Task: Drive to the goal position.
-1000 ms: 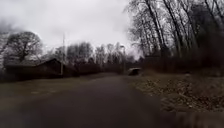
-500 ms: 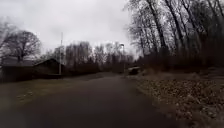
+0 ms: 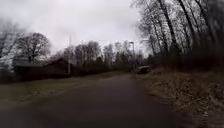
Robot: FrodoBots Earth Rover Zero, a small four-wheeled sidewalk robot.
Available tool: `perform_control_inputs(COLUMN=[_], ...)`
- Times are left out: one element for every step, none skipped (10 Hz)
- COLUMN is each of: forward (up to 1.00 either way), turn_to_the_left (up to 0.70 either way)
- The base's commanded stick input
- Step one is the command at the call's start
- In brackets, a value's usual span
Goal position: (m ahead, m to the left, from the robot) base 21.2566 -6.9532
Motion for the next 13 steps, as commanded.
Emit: perform_control_inputs(forward=[1.0,1.0,1.0,1.0,1.0,1.0,1.0,1.0,1.0,1.0,1.0,1.0,1.0], turn_to_the_left=[0.0,0.0,0.0,0.0,0.0,0.0,0.0,0.0,0.0,0.0,0.0,0.0,0.0])
